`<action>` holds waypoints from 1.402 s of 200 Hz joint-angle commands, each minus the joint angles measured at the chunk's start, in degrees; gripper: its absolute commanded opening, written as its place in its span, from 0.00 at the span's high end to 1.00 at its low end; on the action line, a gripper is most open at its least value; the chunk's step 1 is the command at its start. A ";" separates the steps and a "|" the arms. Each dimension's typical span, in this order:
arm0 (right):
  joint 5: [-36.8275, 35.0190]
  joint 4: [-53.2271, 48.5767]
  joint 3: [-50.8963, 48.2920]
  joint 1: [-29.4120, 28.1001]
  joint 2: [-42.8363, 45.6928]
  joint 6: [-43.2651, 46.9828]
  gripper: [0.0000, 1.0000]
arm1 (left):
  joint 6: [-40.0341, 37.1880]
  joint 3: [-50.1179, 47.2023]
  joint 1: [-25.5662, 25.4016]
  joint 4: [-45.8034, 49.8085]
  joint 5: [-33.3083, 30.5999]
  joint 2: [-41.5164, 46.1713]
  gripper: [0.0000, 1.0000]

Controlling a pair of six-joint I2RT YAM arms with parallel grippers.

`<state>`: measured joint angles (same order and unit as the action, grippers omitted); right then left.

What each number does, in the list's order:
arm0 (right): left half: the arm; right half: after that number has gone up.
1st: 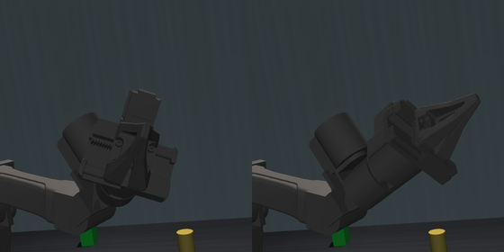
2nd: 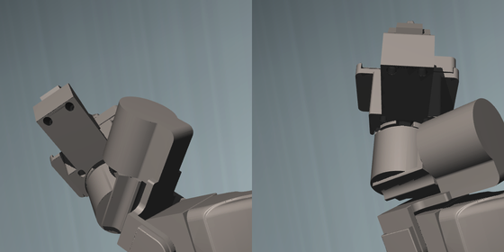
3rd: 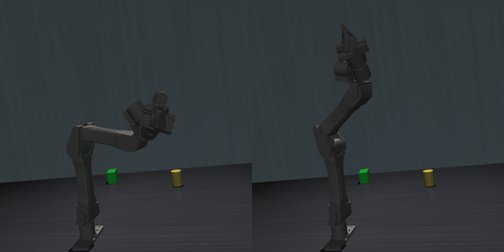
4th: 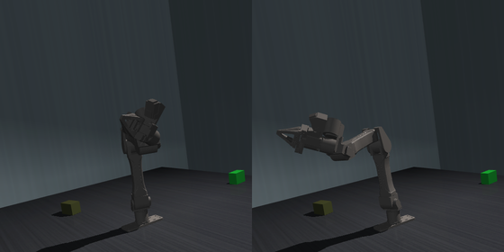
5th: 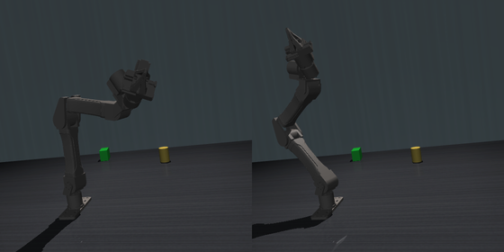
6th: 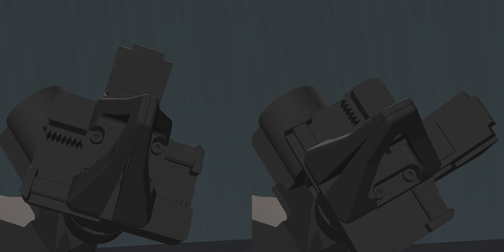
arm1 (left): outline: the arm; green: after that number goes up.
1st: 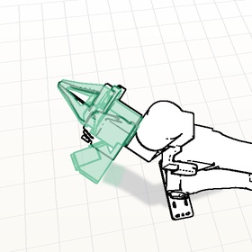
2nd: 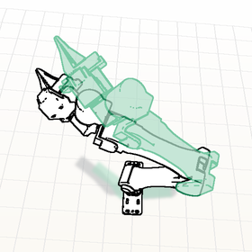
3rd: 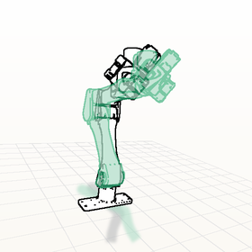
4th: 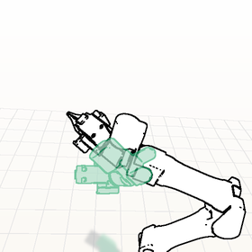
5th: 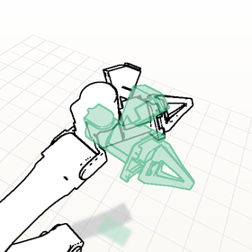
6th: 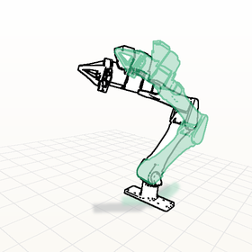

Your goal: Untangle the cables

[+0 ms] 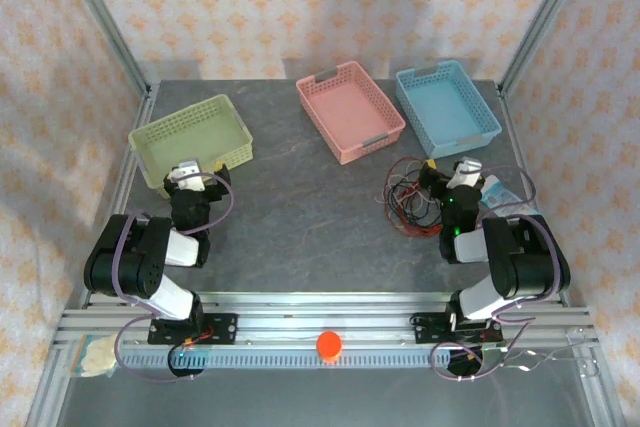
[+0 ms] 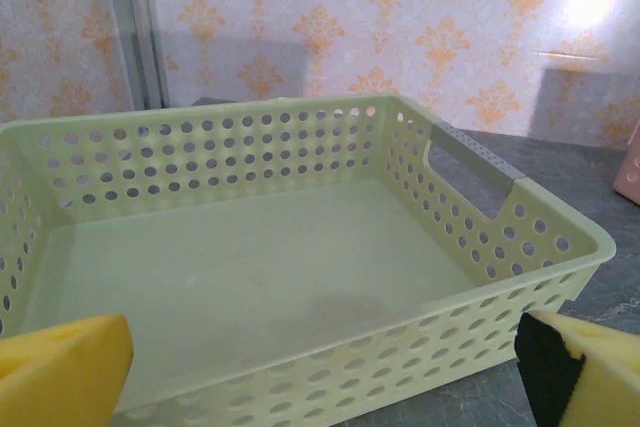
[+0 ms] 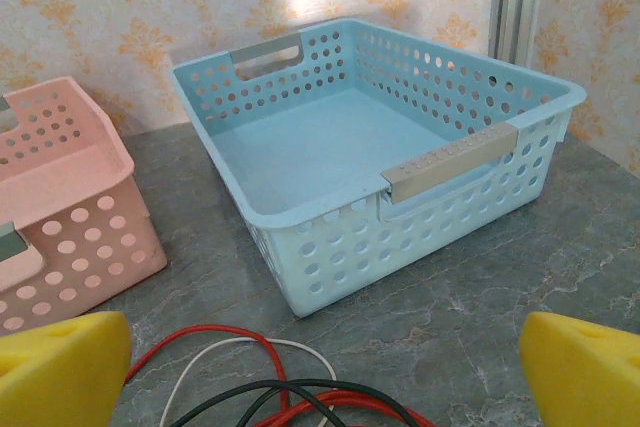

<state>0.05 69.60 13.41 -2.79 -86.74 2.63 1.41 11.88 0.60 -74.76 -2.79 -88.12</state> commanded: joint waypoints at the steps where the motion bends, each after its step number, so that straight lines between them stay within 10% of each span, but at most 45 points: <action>1: -0.05 0.42 0.10 0.33 -0.20 0.04 0.00 | -0.09 0.60 -0.04 -0.47 0.50 0.14 0.00; 195: 3.27 -1.85 0.70 0.33 1.37 1.61 0.00 | -2.58 -2.20 -2.89 -2.50 -2.62 4.12 0.00; 280: 5.84 -23.05 4.44 -4.41 16.13 0.56 0.00 | 6.93 4.31 -9.47 28.62 -15.04 26.33 0.00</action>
<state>4.93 53.47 17.17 -4.93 -74.48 3.31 1.65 11.38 -8.54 -59.72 -13.50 -64.49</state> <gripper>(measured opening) 0.996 0.997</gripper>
